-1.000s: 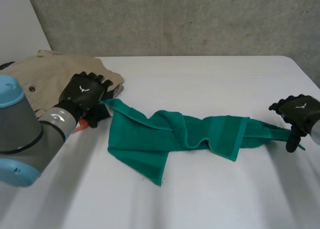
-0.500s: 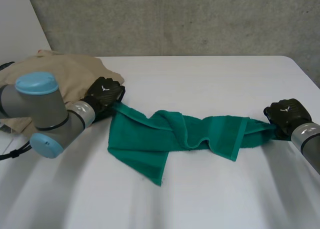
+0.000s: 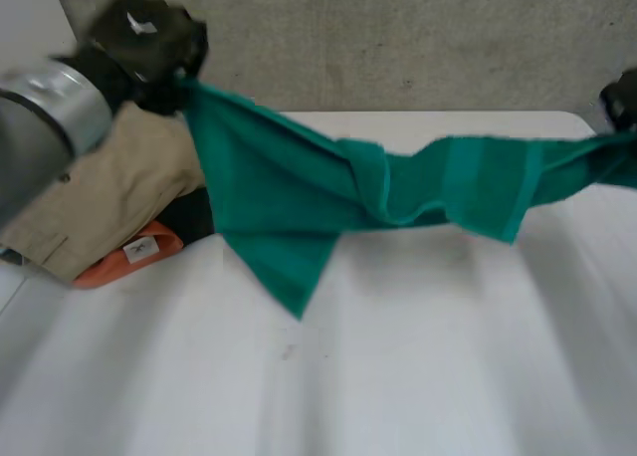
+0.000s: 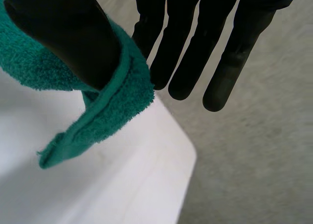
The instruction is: Fold the laundry.
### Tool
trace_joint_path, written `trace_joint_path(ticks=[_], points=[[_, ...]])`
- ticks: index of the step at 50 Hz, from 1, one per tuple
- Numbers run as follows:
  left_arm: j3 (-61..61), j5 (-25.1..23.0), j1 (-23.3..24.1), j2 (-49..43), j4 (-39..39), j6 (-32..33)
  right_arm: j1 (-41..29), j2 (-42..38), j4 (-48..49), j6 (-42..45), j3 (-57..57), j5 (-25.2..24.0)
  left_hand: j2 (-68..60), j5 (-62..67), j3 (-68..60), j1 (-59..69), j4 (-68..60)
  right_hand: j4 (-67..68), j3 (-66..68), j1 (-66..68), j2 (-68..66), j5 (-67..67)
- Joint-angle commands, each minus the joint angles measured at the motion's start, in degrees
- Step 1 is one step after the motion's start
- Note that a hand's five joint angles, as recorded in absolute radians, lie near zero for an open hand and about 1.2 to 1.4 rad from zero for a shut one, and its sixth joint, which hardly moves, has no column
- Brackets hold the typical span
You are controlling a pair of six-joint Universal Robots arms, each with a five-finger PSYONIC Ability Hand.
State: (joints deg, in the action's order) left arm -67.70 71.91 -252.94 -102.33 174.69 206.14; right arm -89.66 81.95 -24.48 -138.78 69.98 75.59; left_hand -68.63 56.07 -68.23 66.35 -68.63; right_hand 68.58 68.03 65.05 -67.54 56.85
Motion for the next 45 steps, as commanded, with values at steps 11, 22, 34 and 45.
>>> trace_joint_path(ticks=[11, 22, 34, 45], points=[[-12.09, -0.11, -1.32, 5.08, -2.42, -4.44, 1.24, -2.65, -12.25, 5.88, 0.15, -3.26, -11.37, 13.93, -11.77, 13.65, -11.37, 11.42, 11.97, 14.95, -12.46, 13.15], [16.73, 7.51, 1.21, -20.08, -9.02, 6.98, -5.42, -19.44, -11.04, 6.46, -16.74, 5.44, -11.37, 13.93, -11.77, 13.65, -11.37, 11.42, 11.97, 14.95, -12.46, 13.15], [33.79, 13.43, -0.01, -23.88, 9.99, -5.75, -6.49, -23.41, 5.33, -13.63, -34.04, 8.52, -11.37, 13.93, -11.77, 13.65, -11.37, 11.42, 11.97, 14.95, -12.46, 13.15], [19.12, 10.88, 0.61, -23.09, 3.73, -5.49, -7.55, -24.12, 1.28, -5.1, -20.17, 7.91, -11.37, 13.93, -11.77, 13.65, -11.37, 11.42, 11.97, 14.95, -12.46, 13.15]])
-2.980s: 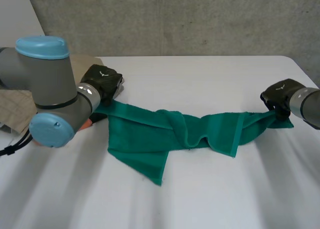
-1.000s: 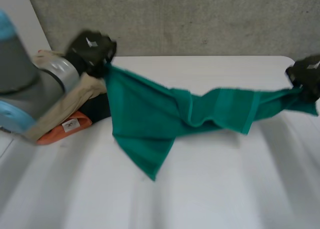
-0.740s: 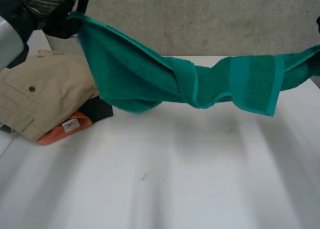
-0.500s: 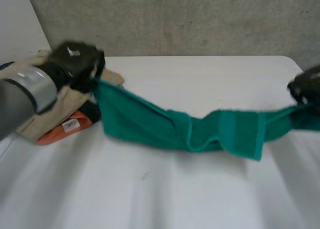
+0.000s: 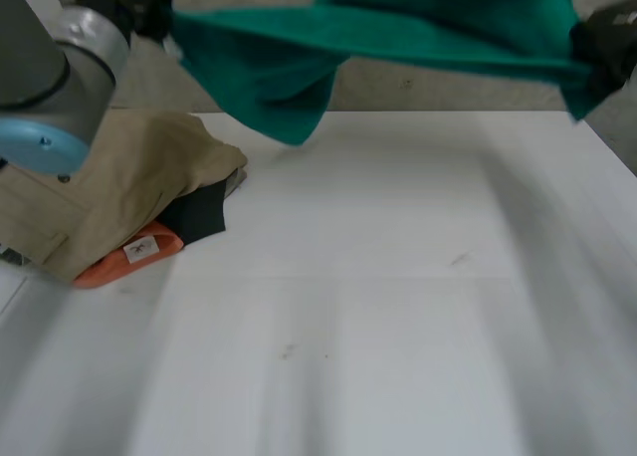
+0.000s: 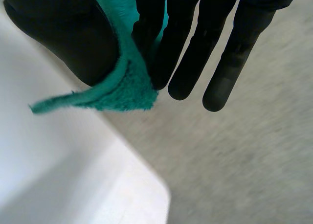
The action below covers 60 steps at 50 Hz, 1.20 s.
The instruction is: Fold the laundry.
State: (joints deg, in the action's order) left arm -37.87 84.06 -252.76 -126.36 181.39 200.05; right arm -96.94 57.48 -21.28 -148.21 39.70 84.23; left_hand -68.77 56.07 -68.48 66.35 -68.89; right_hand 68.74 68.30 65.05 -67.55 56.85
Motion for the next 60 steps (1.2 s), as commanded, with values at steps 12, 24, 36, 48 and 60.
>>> trace_joint_path(ticks=[12, 24, 36, 48, 60], points=[[-42.24, -1.62, 1.75, 15.32, -4.81, 9.29, 0.44, 4.29, -1.84, 12.75, 34.97, -1.17, -11.23, 13.93, -11.52, 13.65, -11.11, 11.26, 11.7, 14.95, -12.45, 13.15], [-72.06, -1.62, 1.05, 38.97, -16.12, 26.32, 8.51, 30.22, -6.22, 30.87, 57.77, -1.52, -11.23, 13.93, -11.52, 13.65, -11.11, 11.26, 11.7, 14.95, -12.45, 13.15], [-67.26, -4.34, 0.34, 38.5, -16.8, 31.19, 13.09, 36.13, -11.33, 33.78, 58.39, -10.92, -11.23, 13.93, -11.52, 13.65, -11.11, 11.26, 11.7, 14.95, -12.45, 13.15], [-35.07, -2.33, 3.41, 5.2, -4.38, 30.57, 3.09, 9.68, 2.19, 22.36, 37.58, 2.51, -11.23, 13.93, -11.52, 13.65, -11.11, 11.26, 11.7, 14.95, -12.45, 13.15], [0.96, 4.27, 5.26, -4.6, 25.3, 21.1, -2.37, 7.99, 45.03, 5.32, 16.02, 7.7, -11.23, 13.93, -11.52, 13.65, -11.11, 11.26, 11.7, 14.95, -12.45, 13.15]])
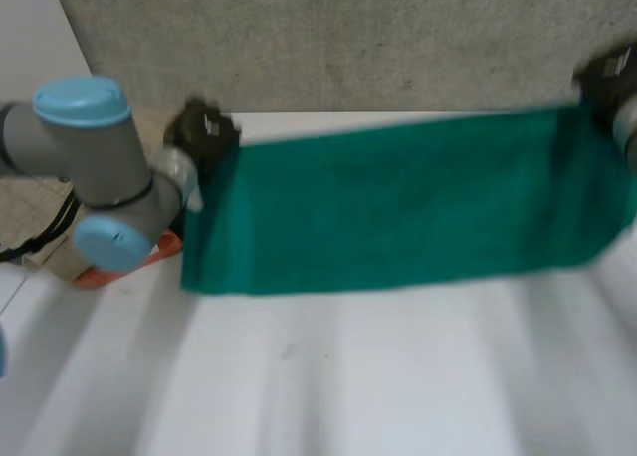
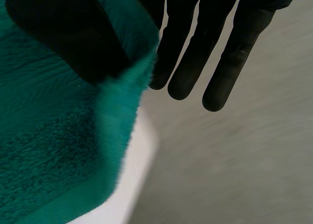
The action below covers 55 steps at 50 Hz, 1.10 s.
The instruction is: Fold the laundry.
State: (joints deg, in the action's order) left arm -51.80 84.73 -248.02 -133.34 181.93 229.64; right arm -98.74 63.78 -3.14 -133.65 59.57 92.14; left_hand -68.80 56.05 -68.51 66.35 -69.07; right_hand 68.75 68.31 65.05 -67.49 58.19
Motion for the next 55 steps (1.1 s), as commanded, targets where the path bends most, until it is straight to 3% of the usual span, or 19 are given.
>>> trace_joint_path(ticks=[1, 4, 10, 22, 30, 34, 39, 40, 42, 46, 50, 55], points=[[14.28, 3.78, 0.26, 2.73, 30.88, -11.72, -0.58, 1.96, 28.96, -9.6, -3.68, -0.03, -11.2, 13.95, -11.49, 13.65, -10.93, 11.25, 11.69, 14.95, -12.51, 11.81], [13.14, 5.18, -0.18, 3.96, 34.19, -15.09, -0.49, 3.45, 30.3, -10.13, -3.06, -0.29, -11.2, 13.95, -11.49, 13.65, -10.93, 11.25, 11.69, 14.95, -12.51, 11.81], [10.59, 5.98, -0.88, 4.32, 29.63, -15.89, -0.67, 2.15, 26.88, -10.05, -2.71, -1.17, -11.2, 13.95, -11.49, 13.65, -10.93, 11.25, 11.69, 14.95, -12.51, 11.81], [-7.69, 3.52, -0.18, 4.32, 24.88, -15.71, -0.49, -8.12, 17.48, -8.74, 3.26, -6.62, -11.2, 13.95, -11.49, 13.65, -10.93, 11.25, 11.69, 14.95, -12.51, 11.81], [-24.54, 3.43, 1.4, 8.6, 11.46, -15.1, 0.21, -9.81, 3.95, -2.94, 12.83, -6.8, -11.2, 13.95, -11.49, 13.65, -10.93, 11.25, 11.69, 14.95, -12.51, 11.81], [-34.57, 3.34, 1.49, 16.26, 2.3, -15.01, 0.74, -5.0, -6.51, 0.49, 20.48, -6.8, -11.2, 13.95, -11.49, 13.65, -10.93, 11.25, 11.69, 14.95, -12.51, 11.81], [-47.32, 3.25, 1.4, 29.17, -6.75, -14.22, 6.44, 9.42, -17.85, 8.3, 33.04, -7.32, -11.2, 13.95, -11.49, 13.65, -10.93, 11.25, 11.69, 14.95, -12.51, 11.81], [-49.43, 3.16, 1.23, 31.37, -8.33, -13.61, 8.63, 13.09, -19.95, 13.19, 36.63, -7.32, -11.2, 13.95, -11.49, 13.65, -10.93, 11.25, 11.69, 14.95, -12.51, 11.81], [-54.79, 2.81, 0.88, 36.73, -12.9, -9.67, 12.06, 18.11, -21.11, 21.36, 41.29, -7.76, -11.2, 13.95, -11.49, 13.65, -10.93, 11.25, 11.69, 14.95, -12.51, 11.81], [-58.94, 0.1, 0.17, 41.23, -19.14, 2.8, 15.85, 20.68, -20.68, 27.74, 43.78, -8.46, -11.2, 13.95, -11.49, 13.65, -10.93, 11.25, 11.69, 14.95, -12.51, 11.81], [-55.97, -0.88, 0.0, 40.1, -16.71, 6.17, 15.6, 20.08, -19.46, 23.99, 42.74, -9.16, -11.2, 13.95, -11.49, 13.65, -10.93, 11.25, 11.69, 14.95, -12.51, 11.81], [-48.67, -0.62, 0.61, 32.01, -9.85, 2.84, 12.53, 12.0, -11.64, 15.98, 37.29, -9.61, -11.2, 13.95, -11.49, 13.65, -10.93, 11.25, 11.69, 14.95, -12.51, 11.81]])
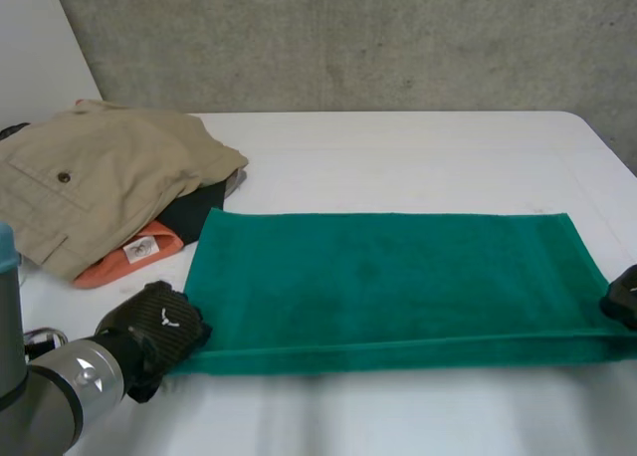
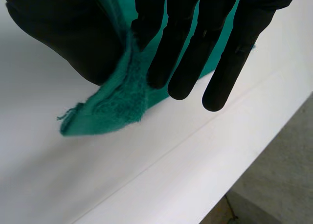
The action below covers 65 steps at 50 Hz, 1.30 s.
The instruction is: Fold the laundry.
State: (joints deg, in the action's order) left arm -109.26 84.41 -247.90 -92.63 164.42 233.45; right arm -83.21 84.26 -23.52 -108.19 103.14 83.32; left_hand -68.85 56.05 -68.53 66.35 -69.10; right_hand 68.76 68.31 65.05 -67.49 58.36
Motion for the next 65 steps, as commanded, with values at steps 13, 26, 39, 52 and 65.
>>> trace_joint_path(ticks=[13, 26, 39, 52, 65], points=[[35.76, 0.75, 1.55, -31.9, 20.15, -6.34, -11.28, -23.77, 28.0, -15.47, -21.29, 5.27, -11.15, 13.95, -11.47, 13.65, -10.9, 11.24, 11.69, 14.95, -12.51, 11.64], [60.21, 3.92, 3.22, -50.63, 22.52, -6.08, -12.51, -39.69, 30.03, -15.65, -42.13, 8.96, 14.67, -11.87, 14.36, -12.18, 14.92, -58.76, -58.31, -55.05, 57.49, -58.36], [54.09, 4.01, 6.3, -42.75, 23.23, -8.01, -13.83, -26.11, 27.49, -30.22, -33.04, 5.91, 58.85, -56.05, 58.53, -56.35, 59.1, -58.76, -58.31, -55.05, 57.49, -58.36], [38.25, 3.13, 6.12, -30.16, 23.4, -21.81, 0.93, -12.71, 16.49, -32.26, -9.55, -7.9, 58.85, -56.05, 58.53, -56.35, 59.1, -47.75, -47.31, -44.04, 46.49, -47.35], [36.31, 3.13, 6.56, -30.07, 23.67, -22.08, 5.25, -20.88, 33.89, -30.16, -2.59, -11.6, 58.85, -56.05, 58.53, -56.35, 59.1, -40.55, -40.11, -36.84, 39.29, -40.15]])
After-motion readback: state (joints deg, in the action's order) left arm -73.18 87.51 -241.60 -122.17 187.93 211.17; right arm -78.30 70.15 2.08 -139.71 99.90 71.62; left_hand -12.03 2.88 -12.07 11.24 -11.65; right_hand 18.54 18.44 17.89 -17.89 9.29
